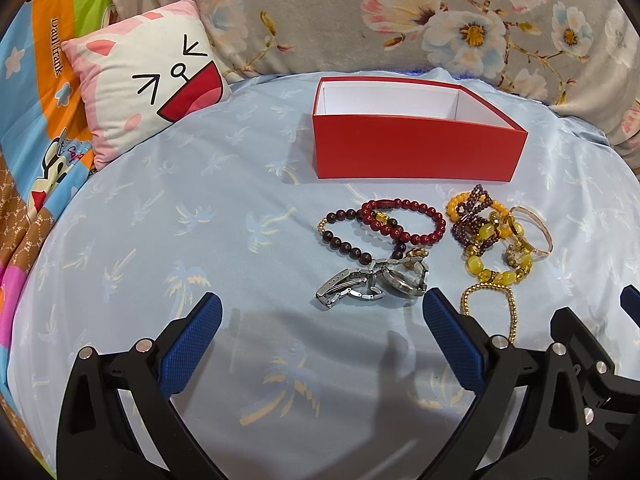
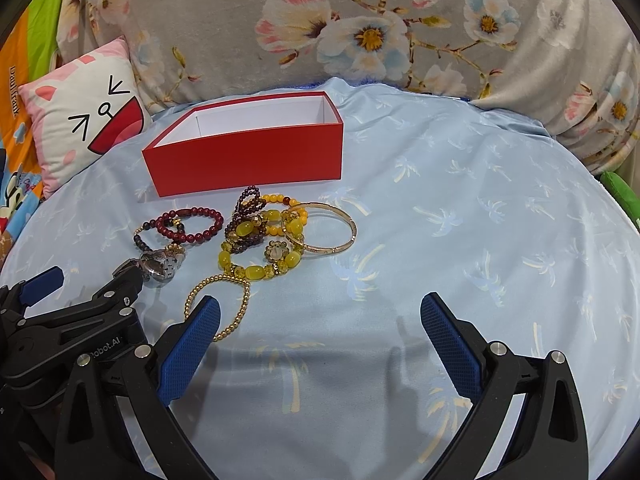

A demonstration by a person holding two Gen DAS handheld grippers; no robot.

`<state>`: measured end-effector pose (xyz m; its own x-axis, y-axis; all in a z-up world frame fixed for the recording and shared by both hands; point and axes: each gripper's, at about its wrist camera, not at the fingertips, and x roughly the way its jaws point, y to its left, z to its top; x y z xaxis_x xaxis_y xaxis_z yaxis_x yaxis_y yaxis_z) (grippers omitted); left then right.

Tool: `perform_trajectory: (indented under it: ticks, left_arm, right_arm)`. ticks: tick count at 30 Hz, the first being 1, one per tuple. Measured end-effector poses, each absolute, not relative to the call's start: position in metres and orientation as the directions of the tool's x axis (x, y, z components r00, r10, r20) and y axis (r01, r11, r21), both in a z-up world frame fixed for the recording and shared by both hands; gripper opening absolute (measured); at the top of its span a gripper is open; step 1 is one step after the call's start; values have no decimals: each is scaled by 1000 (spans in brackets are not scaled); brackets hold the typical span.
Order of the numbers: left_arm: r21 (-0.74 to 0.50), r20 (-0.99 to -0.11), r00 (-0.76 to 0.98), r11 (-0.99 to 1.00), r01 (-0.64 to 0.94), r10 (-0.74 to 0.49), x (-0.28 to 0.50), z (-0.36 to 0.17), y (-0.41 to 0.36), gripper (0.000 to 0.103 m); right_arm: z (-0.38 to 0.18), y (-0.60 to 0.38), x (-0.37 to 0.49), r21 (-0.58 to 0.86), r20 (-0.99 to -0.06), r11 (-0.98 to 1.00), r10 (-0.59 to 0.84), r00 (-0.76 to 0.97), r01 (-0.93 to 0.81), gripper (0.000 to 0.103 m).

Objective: Organize jewelry

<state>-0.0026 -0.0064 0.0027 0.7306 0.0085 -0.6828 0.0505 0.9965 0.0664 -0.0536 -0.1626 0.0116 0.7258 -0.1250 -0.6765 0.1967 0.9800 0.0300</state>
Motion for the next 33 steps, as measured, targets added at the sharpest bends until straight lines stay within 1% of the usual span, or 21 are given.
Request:
perform_trajectory:
  ticks: [33]
  left_arm:
    - [67,-677,736,997,49,9,-4,9,-5,96]
  right_arm:
    - [10,-162,-56,29,-669,980,-127,732,198,96]
